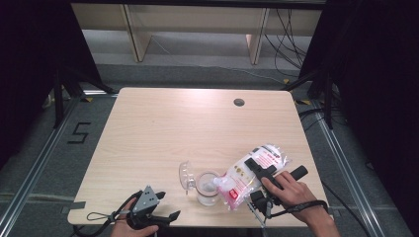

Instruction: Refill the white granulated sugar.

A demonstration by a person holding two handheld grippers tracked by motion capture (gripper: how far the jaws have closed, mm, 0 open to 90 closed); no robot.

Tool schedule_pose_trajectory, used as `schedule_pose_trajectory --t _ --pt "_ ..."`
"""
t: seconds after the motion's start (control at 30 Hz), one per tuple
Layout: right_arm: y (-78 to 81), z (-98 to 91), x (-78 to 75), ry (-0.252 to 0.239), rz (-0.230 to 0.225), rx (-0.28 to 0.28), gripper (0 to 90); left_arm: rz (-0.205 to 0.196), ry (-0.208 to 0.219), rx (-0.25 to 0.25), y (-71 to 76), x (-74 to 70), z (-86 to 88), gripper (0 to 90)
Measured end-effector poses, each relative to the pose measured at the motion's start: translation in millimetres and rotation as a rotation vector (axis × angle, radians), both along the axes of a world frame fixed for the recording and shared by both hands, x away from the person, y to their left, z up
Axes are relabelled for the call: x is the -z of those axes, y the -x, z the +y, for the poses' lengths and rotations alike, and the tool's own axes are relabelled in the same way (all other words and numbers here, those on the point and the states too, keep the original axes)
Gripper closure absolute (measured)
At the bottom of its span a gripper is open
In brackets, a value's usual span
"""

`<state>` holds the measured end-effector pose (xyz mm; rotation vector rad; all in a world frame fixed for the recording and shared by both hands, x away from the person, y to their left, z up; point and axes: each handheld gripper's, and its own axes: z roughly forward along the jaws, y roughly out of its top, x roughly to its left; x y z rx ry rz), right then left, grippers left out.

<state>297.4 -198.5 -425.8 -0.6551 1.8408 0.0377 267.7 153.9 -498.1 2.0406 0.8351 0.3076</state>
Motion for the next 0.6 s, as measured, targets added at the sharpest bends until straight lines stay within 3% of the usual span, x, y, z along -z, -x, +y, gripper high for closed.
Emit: schedule_pose_trajectory --t 0.17,0.6 --pt "-0.5 -0.6 1.4 -0.011 -0.003 -0.006 53.9 -0.019 -0.007 0.013 -0.9 -0.5 0.6 20.2" --pt "-0.3 -1.0 1.5 -0.015 0.001 -0.002 54.1 -0.022 -0.016 0.021 -1.0 -0.7 1.3 20.2"
